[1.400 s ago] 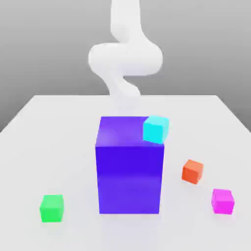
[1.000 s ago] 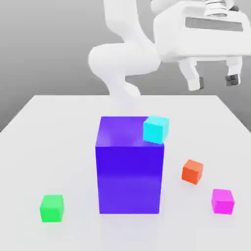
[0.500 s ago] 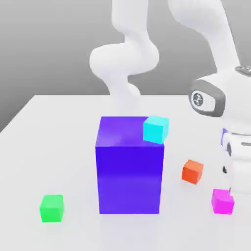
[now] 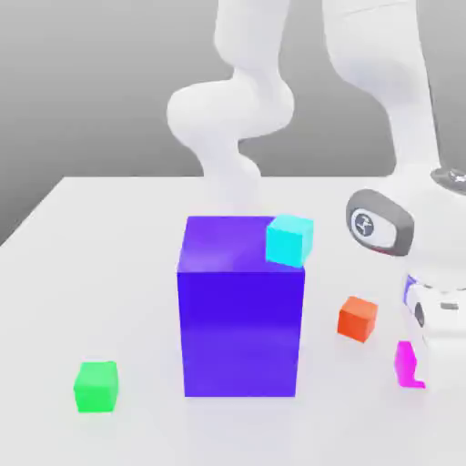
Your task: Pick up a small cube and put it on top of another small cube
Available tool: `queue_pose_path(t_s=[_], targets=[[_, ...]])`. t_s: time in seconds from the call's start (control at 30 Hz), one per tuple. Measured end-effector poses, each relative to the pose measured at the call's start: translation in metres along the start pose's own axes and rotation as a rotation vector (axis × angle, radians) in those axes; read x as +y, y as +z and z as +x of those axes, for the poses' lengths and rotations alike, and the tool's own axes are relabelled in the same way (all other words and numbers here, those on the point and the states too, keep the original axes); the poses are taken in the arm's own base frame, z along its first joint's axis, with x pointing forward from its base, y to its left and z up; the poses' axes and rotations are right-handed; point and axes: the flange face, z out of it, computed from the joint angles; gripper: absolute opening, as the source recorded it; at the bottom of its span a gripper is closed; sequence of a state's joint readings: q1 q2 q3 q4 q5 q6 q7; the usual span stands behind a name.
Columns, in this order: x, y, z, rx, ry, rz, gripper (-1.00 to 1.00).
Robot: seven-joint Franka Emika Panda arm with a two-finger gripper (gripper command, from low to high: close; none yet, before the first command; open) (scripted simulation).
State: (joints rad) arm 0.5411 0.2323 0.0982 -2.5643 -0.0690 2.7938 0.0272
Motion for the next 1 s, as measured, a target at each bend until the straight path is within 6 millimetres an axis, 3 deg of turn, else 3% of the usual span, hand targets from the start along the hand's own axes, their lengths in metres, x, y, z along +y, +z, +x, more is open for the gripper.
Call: queue_pose_path(t_s=[0.1,0.23,0.33,0.47,0.57,0.67,0.73,0.8,0.83,0.87,1.0], targets=[[0.037,-0.015,0.004,0.015,0.111,-0.007,-1.00],[0.118,-0.037,0.003,0.054,0.280,-0.028,-1.00],[0.182,-0.054,-0.010,0.081,0.409,-0.048,-1.00],[0.273,-0.071,-0.061,0.087,0.587,-0.068,-1.00],[0.337,-0.082,-0.120,0.086,0.737,-0.081,-1.00],[0.383,-0.092,-0.184,0.083,0.871,-0.089,-1.00],[0.400,-0.087,-0.237,0.059,0.969,-0.069,-1.00],[0.403,-0.072,-0.293,0.020,1.078,-0.024,-1.00],[0.401,-0.061,-0.302,0.011,1.096,-0.011,-1.00],[0.390,-0.051,-0.280,0.006,1.039,-0.004,-1.00],[0.384,-0.005,-0.272,0.001,1.018,0.002,-1.00]])
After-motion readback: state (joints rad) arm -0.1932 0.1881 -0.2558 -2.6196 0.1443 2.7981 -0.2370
